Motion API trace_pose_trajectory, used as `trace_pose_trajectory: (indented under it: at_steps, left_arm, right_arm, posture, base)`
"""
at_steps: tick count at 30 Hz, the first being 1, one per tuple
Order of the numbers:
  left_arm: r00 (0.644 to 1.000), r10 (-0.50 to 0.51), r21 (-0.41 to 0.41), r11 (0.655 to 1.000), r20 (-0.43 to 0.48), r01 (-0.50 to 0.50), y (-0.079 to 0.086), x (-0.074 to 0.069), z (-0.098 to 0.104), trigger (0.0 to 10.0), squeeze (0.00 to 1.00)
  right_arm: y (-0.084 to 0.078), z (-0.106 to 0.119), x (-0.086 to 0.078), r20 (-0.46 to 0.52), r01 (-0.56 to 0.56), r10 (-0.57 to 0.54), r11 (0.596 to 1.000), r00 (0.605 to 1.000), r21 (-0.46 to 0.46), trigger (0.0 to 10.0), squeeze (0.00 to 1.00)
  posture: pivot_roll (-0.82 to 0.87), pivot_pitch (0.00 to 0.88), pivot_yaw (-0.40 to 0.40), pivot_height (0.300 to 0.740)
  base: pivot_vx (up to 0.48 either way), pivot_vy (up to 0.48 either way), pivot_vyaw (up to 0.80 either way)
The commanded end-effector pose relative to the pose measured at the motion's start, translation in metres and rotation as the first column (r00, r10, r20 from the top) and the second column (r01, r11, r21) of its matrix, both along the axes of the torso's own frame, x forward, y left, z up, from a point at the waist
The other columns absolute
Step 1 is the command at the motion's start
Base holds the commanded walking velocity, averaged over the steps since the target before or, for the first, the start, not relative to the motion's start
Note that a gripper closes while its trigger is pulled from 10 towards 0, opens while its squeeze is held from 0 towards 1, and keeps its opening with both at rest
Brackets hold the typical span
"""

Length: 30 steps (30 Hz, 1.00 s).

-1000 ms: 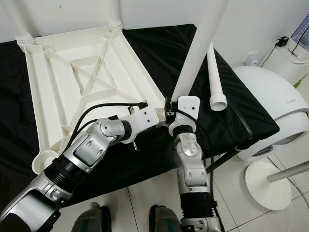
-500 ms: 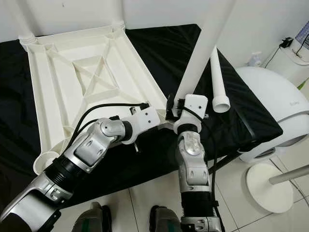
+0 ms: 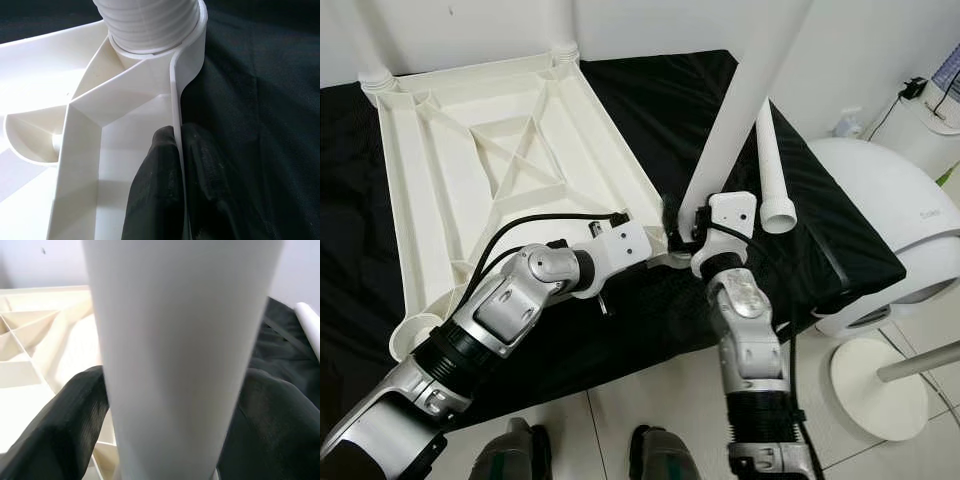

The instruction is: Building children table

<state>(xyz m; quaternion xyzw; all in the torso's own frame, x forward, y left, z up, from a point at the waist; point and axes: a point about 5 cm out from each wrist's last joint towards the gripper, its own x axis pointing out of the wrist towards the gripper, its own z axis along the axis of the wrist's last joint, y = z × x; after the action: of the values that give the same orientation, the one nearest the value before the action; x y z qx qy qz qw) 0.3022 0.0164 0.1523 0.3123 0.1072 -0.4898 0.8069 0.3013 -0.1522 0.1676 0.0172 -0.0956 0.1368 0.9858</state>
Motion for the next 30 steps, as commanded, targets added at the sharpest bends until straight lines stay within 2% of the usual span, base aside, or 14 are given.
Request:
trace_pose_trajectory:
  at_steps: [1,2,5,13,23,30]
  left_arm:
    - [0.999,0.045,0.054,0.998,-0.018,-0.044,0.006,0.002,-0.013,10.0,0.0]
    - [0.999,0.045,0.054,0.998,-0.018,-0.044,0.006,0.002,-0.013,10.0,0.0]
    - [0.999,0.047,0.053,0.998,-0.017,-0.046,0.007,0.003,-0.012,10.0,0.0]
    - [0.999,0.048,0.052,0.998,-0.014,-0.048,0.007,0.003,-0.011,10.0,0.0]
    - [0.999,0.048,0.052,0.998,-0.01,-0.048,0.006,0.004,-0.011,10.0,0.0]
    - [0.999,0.045,0.052,0.998,-0.012,-0.044,0.006,0.003,-0.011,10.0,0.0]
  right_arm:
    - [-0.006,-0.003,-0.001,-0.01,-0.084,0.084,0.996,0.996,-0.042,10.0,0.0]
    - [-0.006,-0.003,-0.001,-0.01,-0.084,0.084,0.996,0.996,-0.042,10.0,0.0]
    - [-0.015,-0.002,-0.003,-0.012,-0.19,0.19,0.976,0.982,-0.106,10.0,0.0]
    - [-0.04,-0.005,0.0,-0.053,-0.321,0.317,0.934,0.947,-0.157,10.0,0.0]
    - [-0.056,-0.009,0.006,-0.103,-0.367,0.353,0.909,0.93,-0.197,10.0,0.0]
    - [-0.055,-0.006,0.009,-0.095,-0.396,0.384,0.896,0.918,-0.203,10.0,0.0]
  posture:
    - [-0.03,0.081,-0.039,0.74]
    - [-0.03,0.081,-0.039,0.74]
    - [-0.03,0.079,-0.04,0.74]
    - [-0.03,0.077,-0.036,0.74]
    - [-0.03,0.076,-0.036,0.74]
    - [-0.03,0.075,-0.034,0.74]
  base:
    - [0.0,0.0,0.0]
    - [0.0,0.0,0.0]
    - [0.0,0.0,0.0]
    - [0.0,0.0,0.0]
    - [0.0,0.0,0.0]
    - [0.0,0.0,0.0]
